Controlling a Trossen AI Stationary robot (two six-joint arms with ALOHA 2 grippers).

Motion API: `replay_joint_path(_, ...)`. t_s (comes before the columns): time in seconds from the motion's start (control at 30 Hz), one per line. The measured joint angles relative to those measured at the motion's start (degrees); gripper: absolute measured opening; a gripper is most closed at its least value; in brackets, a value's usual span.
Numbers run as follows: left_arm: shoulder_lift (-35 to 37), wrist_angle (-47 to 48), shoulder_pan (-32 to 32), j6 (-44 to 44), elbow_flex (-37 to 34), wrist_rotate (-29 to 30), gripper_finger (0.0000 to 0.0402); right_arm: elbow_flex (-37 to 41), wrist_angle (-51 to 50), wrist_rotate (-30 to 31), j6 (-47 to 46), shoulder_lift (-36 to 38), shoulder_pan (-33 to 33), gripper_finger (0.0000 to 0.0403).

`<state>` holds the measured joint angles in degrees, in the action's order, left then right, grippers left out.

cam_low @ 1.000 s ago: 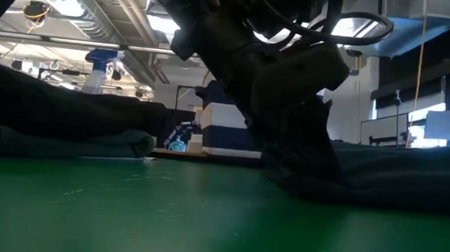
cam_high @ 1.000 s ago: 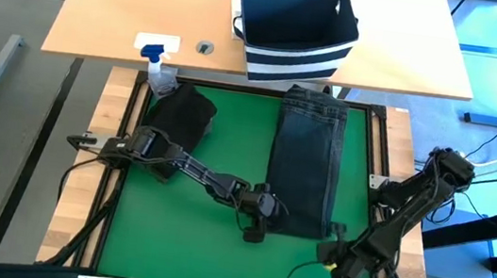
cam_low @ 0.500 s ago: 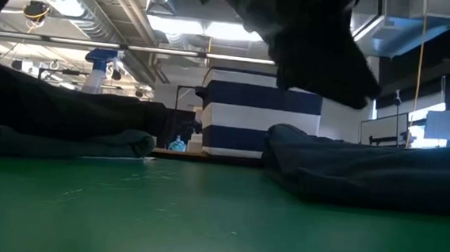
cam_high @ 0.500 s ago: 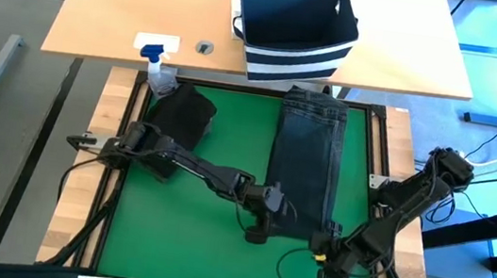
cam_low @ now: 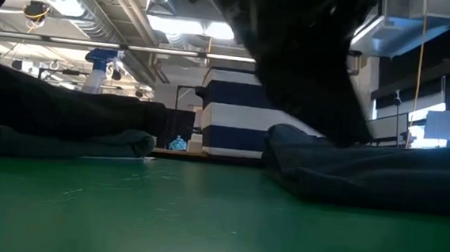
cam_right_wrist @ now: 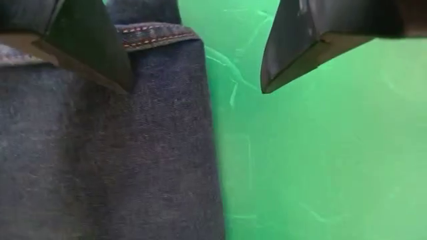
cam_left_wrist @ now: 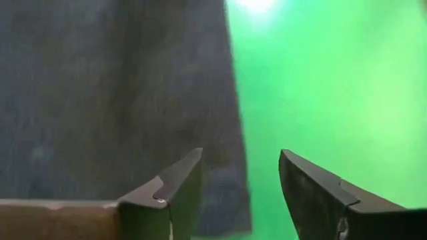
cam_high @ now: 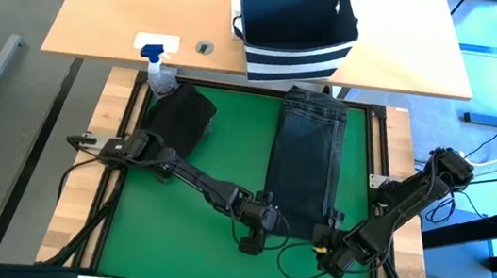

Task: Fold Laundry from Bin
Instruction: Fold the blue pants

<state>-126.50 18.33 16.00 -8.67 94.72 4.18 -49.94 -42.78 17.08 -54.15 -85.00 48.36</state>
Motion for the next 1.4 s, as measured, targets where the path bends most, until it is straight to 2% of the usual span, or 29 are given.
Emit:
replay_joint_path(0.17,-2.6,1.6,1.0,-1.2,-0.1,3.2,0.0208,2.0,1.7,1.1,4.7,-1.6,0.0,0.0328)
replay_joint_path(0.3,-4.5,1.0,1.1,-0.4,0.1,5.6,0.0208,2.8,1.3,1.4,6.5,-3.1,0.0,0.0316)
replay_joint_path(0.43,-5.4,1.1,1.1,0.0,0.2,11.2,0.0208,2.8,1.2,1.4,7.3,-4.4,0.0,0.0302)
replay_joint_path(0.53,-5.5,1.0,0.8,1.1,0.2,12.2,0.0206,2.8,1.2,1.2,7.7,-5.7,0.0,0.029)
replay_joint_path(0.63,-5.5,1.0,0.7,2.4,0.2,13.5,0.0194,2.8,0.8,1.0,8.1,-6.7,0.0,0.0276)
replay_joint_path(0.77,-5.5,1.2,0.3,3.3,0.2,14.0,0.0148,2.8,0.5,1.0,8.1,-7.0,0.0,0.0253)
replay_joint_path(0.97,-5.6,1.4,-0.6,5.1,0.1,15.0,0.0043,4.5,-0.2,3.6,8.1,-7.0,0.0,0.0192)
replay_joint_path(1.03,-5.6,1.5,-0.9,5.9,0.1,15.0,0.002,6.0,0.3,3.8,7.6,-6.8,0.0,0.0164)
replay_joint_path(1.3,-4.9,2.7,-1.4,5.6,0.0,13.5,0.002,6.9,-1.0,5.4,6.2,-6.9,0.0,0.0033)
replay_joint_path(1.4,-3.2,4.9,-0.9,2.8,0.0,10.9,0.002,4.5,-1.6,4.6,5.9,-7.1,0.0,0.0019)
